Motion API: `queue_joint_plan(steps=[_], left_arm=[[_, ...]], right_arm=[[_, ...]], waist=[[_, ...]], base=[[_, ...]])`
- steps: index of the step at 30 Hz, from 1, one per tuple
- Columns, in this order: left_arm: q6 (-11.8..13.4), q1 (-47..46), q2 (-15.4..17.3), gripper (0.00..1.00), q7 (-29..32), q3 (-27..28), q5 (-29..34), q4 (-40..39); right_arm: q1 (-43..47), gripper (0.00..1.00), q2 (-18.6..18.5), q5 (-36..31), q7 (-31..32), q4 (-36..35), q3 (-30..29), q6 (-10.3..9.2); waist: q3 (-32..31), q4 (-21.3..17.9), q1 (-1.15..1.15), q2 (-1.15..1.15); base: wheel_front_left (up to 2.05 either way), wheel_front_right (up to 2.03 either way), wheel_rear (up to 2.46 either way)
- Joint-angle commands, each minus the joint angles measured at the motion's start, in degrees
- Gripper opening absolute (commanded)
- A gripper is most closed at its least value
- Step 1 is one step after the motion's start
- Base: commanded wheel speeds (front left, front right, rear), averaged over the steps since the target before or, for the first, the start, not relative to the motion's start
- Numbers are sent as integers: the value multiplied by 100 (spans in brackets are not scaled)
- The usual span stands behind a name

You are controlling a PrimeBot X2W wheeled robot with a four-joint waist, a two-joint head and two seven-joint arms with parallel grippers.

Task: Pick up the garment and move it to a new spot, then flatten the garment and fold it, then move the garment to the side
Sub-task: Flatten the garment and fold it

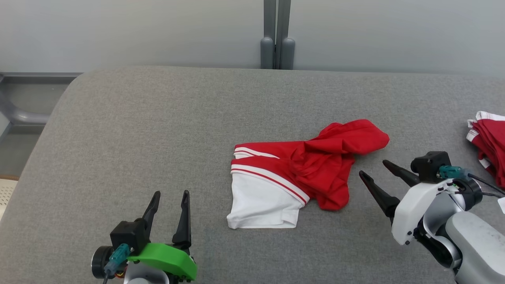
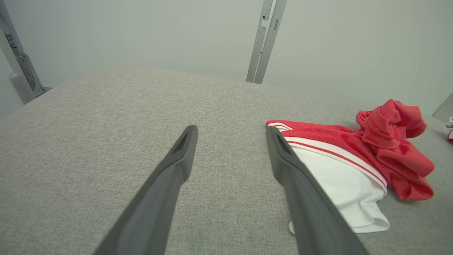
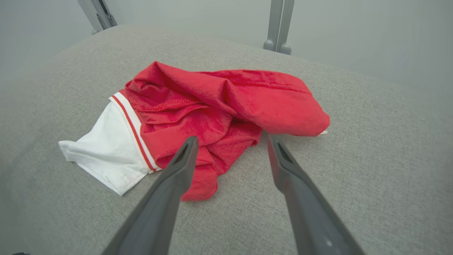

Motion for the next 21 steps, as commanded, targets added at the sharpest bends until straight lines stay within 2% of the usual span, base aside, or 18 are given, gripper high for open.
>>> queue_joint_plan(steps=[1, 10, 16, 21], left_arm=[[-2, -5, 23, 100, -1, -6, 28, 3], [-7, -103, 17, 100, -1, -40, 0, 6], [0, -190, -13, 100, -1, -42, -33, -34], [-4, -276, -26, 100, -1, -52, -20, -57]], right_arm=[[103, 100, 68, -1, 38, -51, -93, -2], [222, 100, 166, -337, 346, 109, -604, -3], [-23, 100, 125, -591, 158, 489, -845, -3], [-372, 100, 119, -881, 32, 819, -655, -2]], waist=[[17, 3, 0, 0], [164, 228, 0, 0], [408, 409, 0, 0], [631, 533, 0, 0]], base=[[0, 0, 0], [0, 0, 0], [0, 0, 0], [0, 0, 0]])
